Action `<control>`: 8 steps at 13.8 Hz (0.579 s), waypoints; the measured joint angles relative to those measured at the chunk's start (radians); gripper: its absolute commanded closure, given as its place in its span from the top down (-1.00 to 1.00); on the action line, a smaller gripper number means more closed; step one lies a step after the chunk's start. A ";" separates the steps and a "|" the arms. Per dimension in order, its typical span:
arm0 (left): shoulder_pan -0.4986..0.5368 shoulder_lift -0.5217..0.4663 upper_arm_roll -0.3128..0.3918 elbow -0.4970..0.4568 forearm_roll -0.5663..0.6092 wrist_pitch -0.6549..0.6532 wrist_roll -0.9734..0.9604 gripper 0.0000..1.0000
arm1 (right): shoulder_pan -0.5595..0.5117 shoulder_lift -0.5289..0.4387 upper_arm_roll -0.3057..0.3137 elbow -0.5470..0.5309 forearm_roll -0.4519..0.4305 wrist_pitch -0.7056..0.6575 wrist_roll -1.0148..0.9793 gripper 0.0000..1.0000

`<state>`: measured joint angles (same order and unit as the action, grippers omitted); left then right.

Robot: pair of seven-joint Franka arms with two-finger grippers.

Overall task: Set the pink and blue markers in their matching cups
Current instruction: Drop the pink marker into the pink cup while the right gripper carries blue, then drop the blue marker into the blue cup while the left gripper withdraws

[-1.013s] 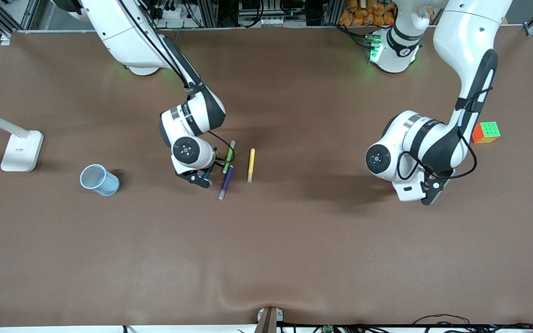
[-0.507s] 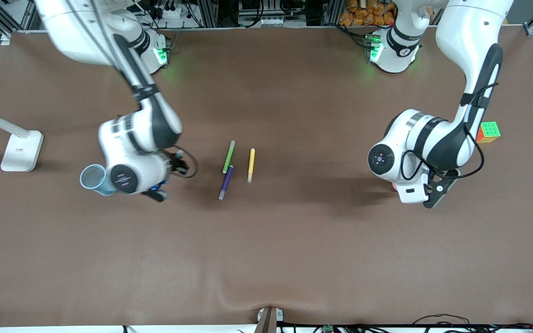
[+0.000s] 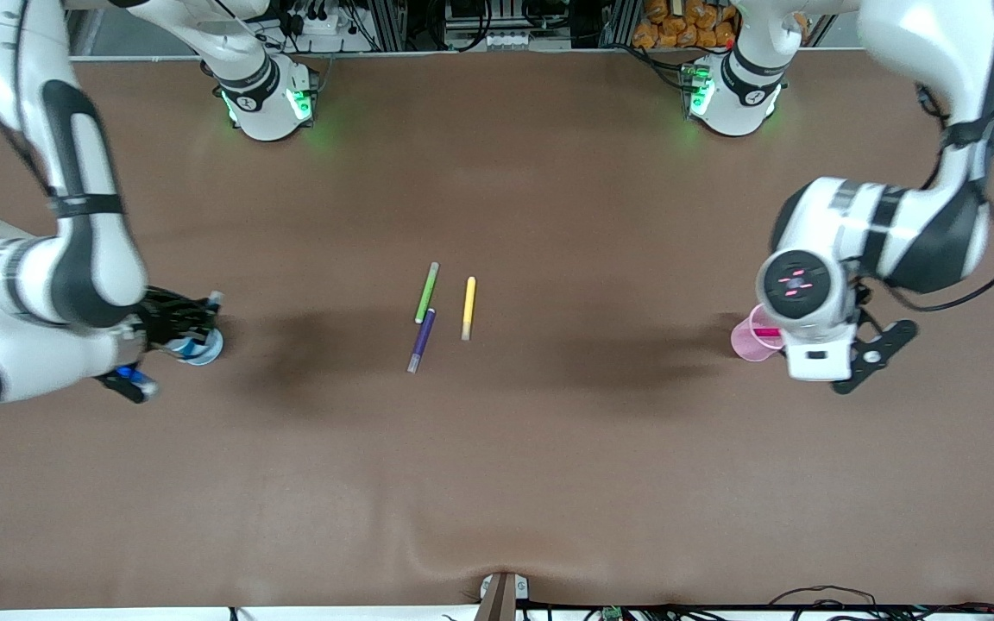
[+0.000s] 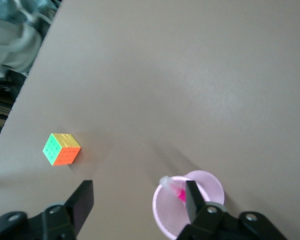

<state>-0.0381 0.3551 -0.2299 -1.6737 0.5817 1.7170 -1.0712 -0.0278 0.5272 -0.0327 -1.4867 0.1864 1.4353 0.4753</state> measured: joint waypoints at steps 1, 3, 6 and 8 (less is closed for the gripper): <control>0.025 -0.028 0.000 0.002 -0.043 0.000 0.070 0.74 | -0.011 0.002 0.001 0.005 0.001 -0.019 -0.004 -1.00; 0.071 -0.085 0.000 0.003 -0.122 0.000 0.191 0.77 | -0.024 0.006 0.003 0.011 0.009 -0.038 -0.005 -1.00; 0.098 -0.140 0.000 0.004 -0.198 0.000 0.289 0.85 | -0.103 0.021 0.002 0.011 0.110 -0.042 -0.042 -1.00; 0.101 -0.169 0.000 0.004 -0.258 0.000 0.340 1.00 | -0.166 0.046 0.003 0.011 0.141 -0.054 -0.080 -1.00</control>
<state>0.0625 0.1865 -0.2303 -1.6695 0.3233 1.7166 -0.7309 -0.1936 0.5731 -0.0301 -1.4760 0.3272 1.3815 0.3952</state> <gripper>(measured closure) 0.079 0.828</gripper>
